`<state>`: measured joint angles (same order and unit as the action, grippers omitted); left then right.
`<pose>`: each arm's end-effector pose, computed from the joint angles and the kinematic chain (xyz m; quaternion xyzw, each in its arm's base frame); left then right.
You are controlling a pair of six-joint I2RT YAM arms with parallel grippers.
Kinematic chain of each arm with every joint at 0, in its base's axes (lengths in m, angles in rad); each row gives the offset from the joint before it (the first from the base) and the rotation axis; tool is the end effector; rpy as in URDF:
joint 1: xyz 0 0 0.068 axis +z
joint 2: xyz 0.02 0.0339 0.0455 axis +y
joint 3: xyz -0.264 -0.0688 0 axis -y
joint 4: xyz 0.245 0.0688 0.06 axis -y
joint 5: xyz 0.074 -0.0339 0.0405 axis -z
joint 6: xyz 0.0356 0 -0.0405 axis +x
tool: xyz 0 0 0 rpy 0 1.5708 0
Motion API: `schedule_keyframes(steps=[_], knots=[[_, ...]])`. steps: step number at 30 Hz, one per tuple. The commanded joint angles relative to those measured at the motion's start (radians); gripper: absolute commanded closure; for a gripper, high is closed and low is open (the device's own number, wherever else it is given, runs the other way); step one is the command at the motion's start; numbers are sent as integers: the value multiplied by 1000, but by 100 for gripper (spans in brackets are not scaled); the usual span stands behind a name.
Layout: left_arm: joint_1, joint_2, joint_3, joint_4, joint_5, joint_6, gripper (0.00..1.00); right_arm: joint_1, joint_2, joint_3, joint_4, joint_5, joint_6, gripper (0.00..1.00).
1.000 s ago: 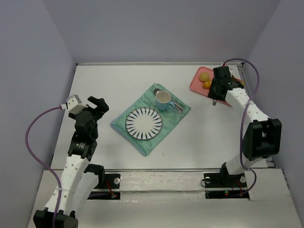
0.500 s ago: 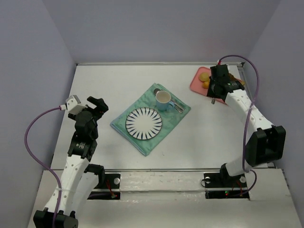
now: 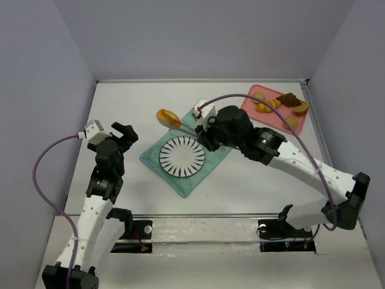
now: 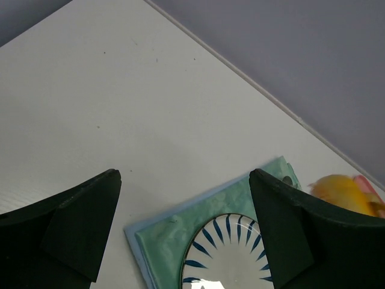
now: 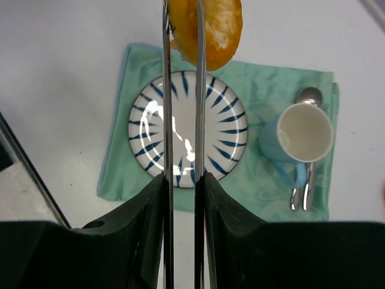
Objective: Place the bread
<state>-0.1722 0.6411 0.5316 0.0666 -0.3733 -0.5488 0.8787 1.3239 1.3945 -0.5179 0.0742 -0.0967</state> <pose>0.1653 -0.0156 0.2997 -0.2589 0.6730 -0.1144 0.6833 0.1899 0.2250 0.3993 -0.3789 0.7564 0.1738 0.5041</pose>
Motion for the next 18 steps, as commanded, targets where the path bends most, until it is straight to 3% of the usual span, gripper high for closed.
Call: schedule_keyframes(steps=[1, 5, 11, 18], knots=[[3, -23, 2, 44, 13, 6, 1, 112, 125, 52, -37, 16, -64, 85], [3, -40, -5, 45, 22, 4, 1, 201, 202, 77, -70, 244, -32, 85], [3, -46, -8, 47, 31, 3, 1, 233, 247, 63, -122, 291, 2, 83], [3, -47, -9, 45, 33, 1, 1, 243, 285, 37, -160, 292, 37, 72]])
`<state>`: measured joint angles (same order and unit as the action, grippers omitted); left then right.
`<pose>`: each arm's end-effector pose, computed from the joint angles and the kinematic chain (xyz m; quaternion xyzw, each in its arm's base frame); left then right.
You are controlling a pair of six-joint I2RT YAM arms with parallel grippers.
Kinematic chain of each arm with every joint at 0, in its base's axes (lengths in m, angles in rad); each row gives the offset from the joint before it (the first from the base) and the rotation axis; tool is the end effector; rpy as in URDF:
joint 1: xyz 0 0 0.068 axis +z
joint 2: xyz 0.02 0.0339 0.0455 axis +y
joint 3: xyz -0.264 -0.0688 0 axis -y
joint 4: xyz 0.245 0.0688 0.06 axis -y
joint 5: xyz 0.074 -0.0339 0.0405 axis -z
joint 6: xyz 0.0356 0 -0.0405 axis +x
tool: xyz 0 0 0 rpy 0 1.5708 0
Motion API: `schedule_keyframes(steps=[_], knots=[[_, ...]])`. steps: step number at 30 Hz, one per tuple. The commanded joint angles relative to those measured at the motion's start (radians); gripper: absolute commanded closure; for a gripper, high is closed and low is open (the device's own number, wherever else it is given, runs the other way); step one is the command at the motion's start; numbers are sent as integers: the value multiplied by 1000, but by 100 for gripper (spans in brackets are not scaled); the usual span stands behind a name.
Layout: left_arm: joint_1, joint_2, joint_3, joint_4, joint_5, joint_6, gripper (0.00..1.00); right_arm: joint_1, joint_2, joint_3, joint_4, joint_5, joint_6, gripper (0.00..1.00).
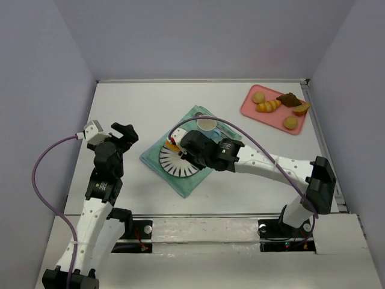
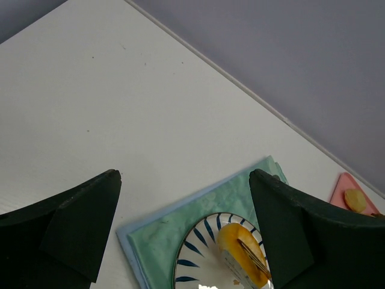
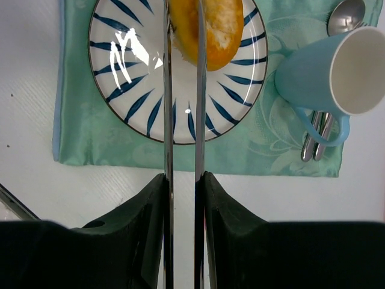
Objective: Place the bread
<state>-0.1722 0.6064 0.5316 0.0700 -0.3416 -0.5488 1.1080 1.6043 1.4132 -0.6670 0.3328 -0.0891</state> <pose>0.1591 -0.0156 0.3050 -0.2485 0.6637 -0.1325 0.6930 0.1672 0.3090 0.3083 -0.4730 0.7961 0.0323 0.3761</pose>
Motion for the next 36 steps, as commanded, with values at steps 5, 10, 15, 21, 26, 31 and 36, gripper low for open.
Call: schedule_keyframes(steps=[5, 10, 15, 21, 26, 31, 36], knots=[[3, -19, -8, 37, -10, 0, 1, 23, -4, 6, -31, -21, 46, 56], [3, -23, -12, 37, -13, 0, 1, 32, -21, -2, -49, -54, 71, 47], [3, -25, -12, 36, -11, -2, 1, 32, -53, 10, -46, -68, 103, 48], [3, -31, -13, 36, -8, -3, 1, 32, -200, -17, 97, -92, 152, 55], [3, -36, -12, 34, -8, -3, 1, 32, -340, -66, 230, 22, 195, 57], [3, -54, -15, 28, -8, -7, 1, -32, -455, -118, 236, 302, 274, 58], [3, -77, -18, 30, 3, -3, 1, -541, -584, -250, 198, 284, 414, 58]])
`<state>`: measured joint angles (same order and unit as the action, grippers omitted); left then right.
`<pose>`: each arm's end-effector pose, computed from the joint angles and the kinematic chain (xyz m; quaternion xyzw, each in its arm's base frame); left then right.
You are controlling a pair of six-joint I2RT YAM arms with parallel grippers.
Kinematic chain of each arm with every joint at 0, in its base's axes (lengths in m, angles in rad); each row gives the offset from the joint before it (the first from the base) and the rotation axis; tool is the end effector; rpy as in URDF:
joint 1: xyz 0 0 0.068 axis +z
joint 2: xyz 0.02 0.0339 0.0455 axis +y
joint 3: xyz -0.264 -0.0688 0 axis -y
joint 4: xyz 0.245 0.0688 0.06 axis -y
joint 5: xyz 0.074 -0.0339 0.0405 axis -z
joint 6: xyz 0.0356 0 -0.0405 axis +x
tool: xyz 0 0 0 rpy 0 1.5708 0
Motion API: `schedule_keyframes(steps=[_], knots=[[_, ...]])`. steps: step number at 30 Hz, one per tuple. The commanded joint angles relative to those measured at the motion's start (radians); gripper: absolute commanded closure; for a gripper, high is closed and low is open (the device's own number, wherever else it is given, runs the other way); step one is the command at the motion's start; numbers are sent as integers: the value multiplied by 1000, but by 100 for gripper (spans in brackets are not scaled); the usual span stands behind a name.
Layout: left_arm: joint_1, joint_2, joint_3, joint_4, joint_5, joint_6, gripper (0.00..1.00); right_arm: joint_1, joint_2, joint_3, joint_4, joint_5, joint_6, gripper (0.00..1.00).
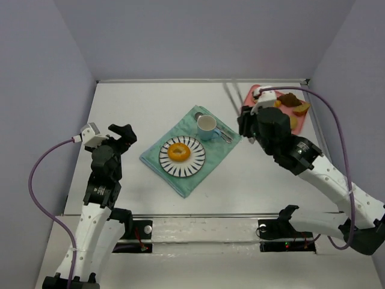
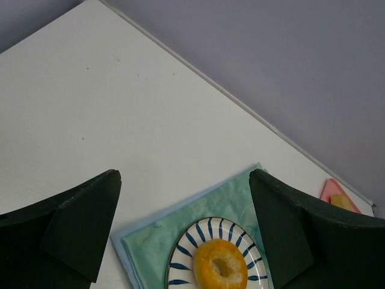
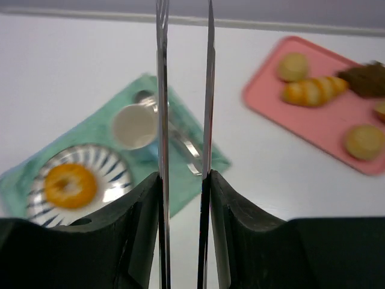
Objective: Place the bread
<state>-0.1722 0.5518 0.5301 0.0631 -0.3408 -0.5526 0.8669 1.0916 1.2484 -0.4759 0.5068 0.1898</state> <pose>0.1487 -0.0138 0.3110 -0.2491 0.6469 -0.1423 0.7066 0.1625 0.1647 0.4123 -0.1221 0.7888 0.1104 0.5922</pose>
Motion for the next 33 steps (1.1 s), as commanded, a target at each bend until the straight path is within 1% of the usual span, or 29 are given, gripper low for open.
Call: schedule_keyframes(steps=[1, 3, 4, 5, 6, 8, 9, 13, 15, 21, 33], knots=[[3, -24, -16, 40, 5, -1, 1, -369, -78, -98, -4, 92, 146, 58], [3, -29, -21, 43, 8, -1, 1, -495, -84, -119, -38, 30, 181, 59], [3, -30, -22, 49, 9, 0, 1, -552, -78, -132, -43, 7, 186, 61], [3, -30, -22, 50, 10, 0, 1, -651, -69, -153, -47, -14, 186, 61], [3, -29, -22, 50, 10, -1, 1, -693, -56, -156, -70, -63, 175, 62], [3, -26, -22, 49, 10, -1, 1, -788, -12, -170, -82, -118, 166, 61], [3, -23, -24, 52, 11, -1, 1, -814, 7, -173, -82, -137, 162, 59], [3, -10, -24, 64, 29, 2, 1, -882, 108, -167, -75, -207, 143, 56], [3, -7, -24, 69, 34, 3, 1, -907, 135, -159, -70, -208, 145, 52], [3, 3, -25, 78, 36, 0, 1, -937, 218, -153, -56, -214, 135, 45], [3, -9, -28, 83, 59, 6, 1, -976, 304, -142, -20, -269, 115, 44]])
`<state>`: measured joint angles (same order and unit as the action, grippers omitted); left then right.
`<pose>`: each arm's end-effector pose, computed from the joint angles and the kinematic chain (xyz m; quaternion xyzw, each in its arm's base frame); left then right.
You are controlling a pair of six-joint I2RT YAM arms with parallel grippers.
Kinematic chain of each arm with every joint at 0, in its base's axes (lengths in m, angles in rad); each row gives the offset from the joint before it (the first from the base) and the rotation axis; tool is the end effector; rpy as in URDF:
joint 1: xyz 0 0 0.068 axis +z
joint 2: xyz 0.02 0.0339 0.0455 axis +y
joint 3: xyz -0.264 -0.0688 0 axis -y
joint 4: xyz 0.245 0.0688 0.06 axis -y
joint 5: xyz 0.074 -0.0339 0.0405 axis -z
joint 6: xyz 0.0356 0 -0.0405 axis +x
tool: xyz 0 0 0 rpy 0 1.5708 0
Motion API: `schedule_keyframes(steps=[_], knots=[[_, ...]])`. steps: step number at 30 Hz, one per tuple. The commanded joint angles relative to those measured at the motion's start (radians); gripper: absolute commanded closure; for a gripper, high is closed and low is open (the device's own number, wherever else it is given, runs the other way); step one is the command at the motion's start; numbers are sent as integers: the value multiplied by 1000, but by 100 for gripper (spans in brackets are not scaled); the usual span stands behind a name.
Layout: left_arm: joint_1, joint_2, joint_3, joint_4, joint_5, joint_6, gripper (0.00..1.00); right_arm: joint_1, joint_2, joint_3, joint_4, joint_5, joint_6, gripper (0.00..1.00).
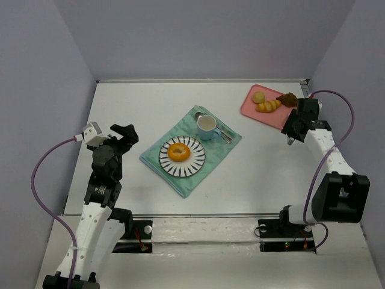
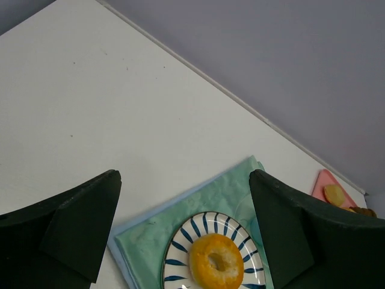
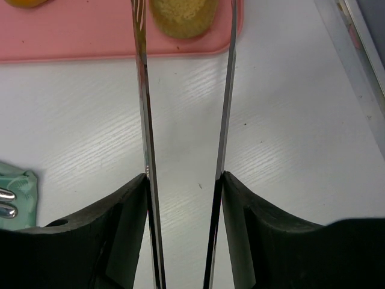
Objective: Place the bread
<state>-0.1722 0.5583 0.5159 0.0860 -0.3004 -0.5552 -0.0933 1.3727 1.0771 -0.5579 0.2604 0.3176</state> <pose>0.1509 -0.0155 0.3076 -0.2363 0.6507 -0.1574 0.7043 0.2890 -0.0363 0.2767 0.2340 0.8996 -0.0819 0.3595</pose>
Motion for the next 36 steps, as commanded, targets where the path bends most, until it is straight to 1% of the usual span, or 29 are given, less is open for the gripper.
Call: schedule_keyframes(steps=[1, 8, 9, 12, 13, 15, 16, 18, 20, 21, 22, 24, 25, 26, 28, 29, 32, 33, 36], knots=[[3, -15, -16, 61, 17, 8, 1, -28, 28, 27, 75, -26, -14, 44], [3, -15, -14, 60, 15, 8, 1, -46, 89, 30, 107, -73, -22, 46], [3, -15, -14, 60, 17, 8, 1, -46, 95, 30, 116, -72, -20, 51], [3, -15, -14, 60, 15, 6, 1, -46, 80, 29, 139, -87, -28, 61], [3, -15, -14, 60, 15, 6, 1, -46, 71, 29, 144, -92, -28, 68], [3, -17, -13, 58, 15, 6, 1, -46, 46, 33, 144, -111, -26, 72], [3, -15, -13, 57, 14, 6, 1, -46, 7, 34, 144, -122, -25, 73], [3, -18, -13, 55, 12, 6, 1, -46, -44, 35, 142, -148, -29, 73], [3, -20, -13, 55, 14, 5, 1, -46, -133, 37, 141, -200, -43, 73], [3, -20, -13, 55, 12, 6, 1, -46, -164, 40, 130, -290, -51, 73], [3, -20, -13, 55, 12, 5, 1, -28, -194, 47, 128, -349, -78, 73], [3, -18, -13, 55, 12, 3, 1, 27, -282, 52, 133, -418, -94, 73], [3, -17, -13, 55, 12, 3, 1, 65, -305, 61, 131, -426, -118, 73], [3, -17, -13, 54, 11, 3, 1, 163, -325, 66, 130, -426, -124, 72], [3, -11, -11, 51, 7, 1, 1, 274, -362, 84, 122, -420, -153, 72], [3, -8, -10, 49, 6, 1, 1, 376, -365, 89, 119, -423, -156, 72], [3, -5, -10, 46, 0, 1, 1, 531, -347, 84, 99, -420, -187, 72], [3, -5, -10, 46, -3, 1, 1, 632, -336, 80, 92, -405, -195, 72], [3, 0, -7, 40, -9, 0, 1, 757, -273, 58, 75, -374, -210, 70]])
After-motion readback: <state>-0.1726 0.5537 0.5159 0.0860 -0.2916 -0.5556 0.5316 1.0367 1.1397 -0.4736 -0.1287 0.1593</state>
